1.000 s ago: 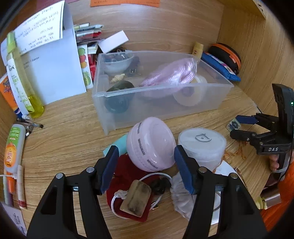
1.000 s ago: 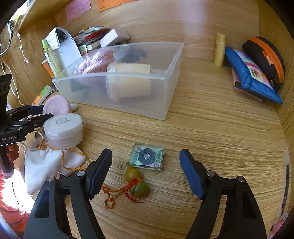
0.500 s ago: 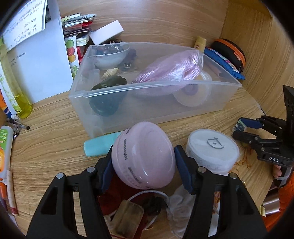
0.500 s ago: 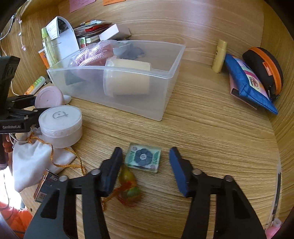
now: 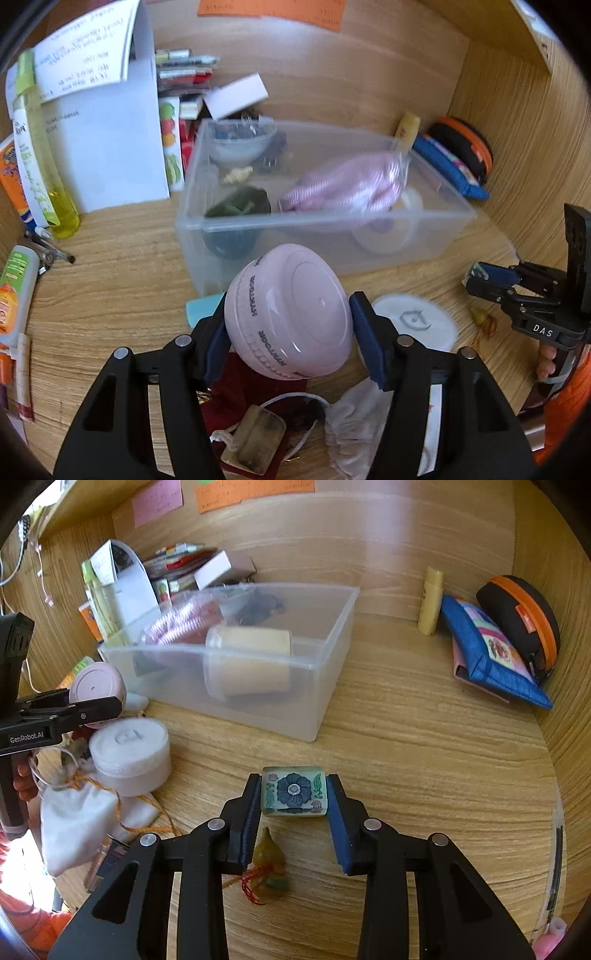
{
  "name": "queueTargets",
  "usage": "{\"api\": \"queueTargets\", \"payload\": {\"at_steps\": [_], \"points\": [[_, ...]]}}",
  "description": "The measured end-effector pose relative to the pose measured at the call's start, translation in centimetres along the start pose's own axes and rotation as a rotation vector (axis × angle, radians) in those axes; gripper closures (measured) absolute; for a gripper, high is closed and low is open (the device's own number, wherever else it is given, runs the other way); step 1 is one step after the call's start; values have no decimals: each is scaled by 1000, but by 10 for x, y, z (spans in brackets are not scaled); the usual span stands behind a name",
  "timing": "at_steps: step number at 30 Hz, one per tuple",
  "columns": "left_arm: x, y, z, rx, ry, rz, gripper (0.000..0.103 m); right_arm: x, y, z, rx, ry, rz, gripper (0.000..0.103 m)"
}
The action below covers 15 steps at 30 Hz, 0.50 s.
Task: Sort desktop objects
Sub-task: 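Carry the pink compact and flower tile over the clear box with both tools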
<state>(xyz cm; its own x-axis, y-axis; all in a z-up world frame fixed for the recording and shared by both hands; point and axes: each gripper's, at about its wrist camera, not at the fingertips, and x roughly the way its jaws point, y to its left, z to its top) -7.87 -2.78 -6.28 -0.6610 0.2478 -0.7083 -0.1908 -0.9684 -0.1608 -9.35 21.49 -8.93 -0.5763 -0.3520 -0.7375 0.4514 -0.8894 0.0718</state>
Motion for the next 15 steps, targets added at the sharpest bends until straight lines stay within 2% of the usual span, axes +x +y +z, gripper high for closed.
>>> {"api": "queueTargets", "payload": {"at_steps": [6,15], "points": [[-20,-4,10,0,-85,13,43,-18,0,16,4,-79,7,72],[-37,1,30,-36,-165,21,43,-33,7,50,-10,-182,26,72]]}}
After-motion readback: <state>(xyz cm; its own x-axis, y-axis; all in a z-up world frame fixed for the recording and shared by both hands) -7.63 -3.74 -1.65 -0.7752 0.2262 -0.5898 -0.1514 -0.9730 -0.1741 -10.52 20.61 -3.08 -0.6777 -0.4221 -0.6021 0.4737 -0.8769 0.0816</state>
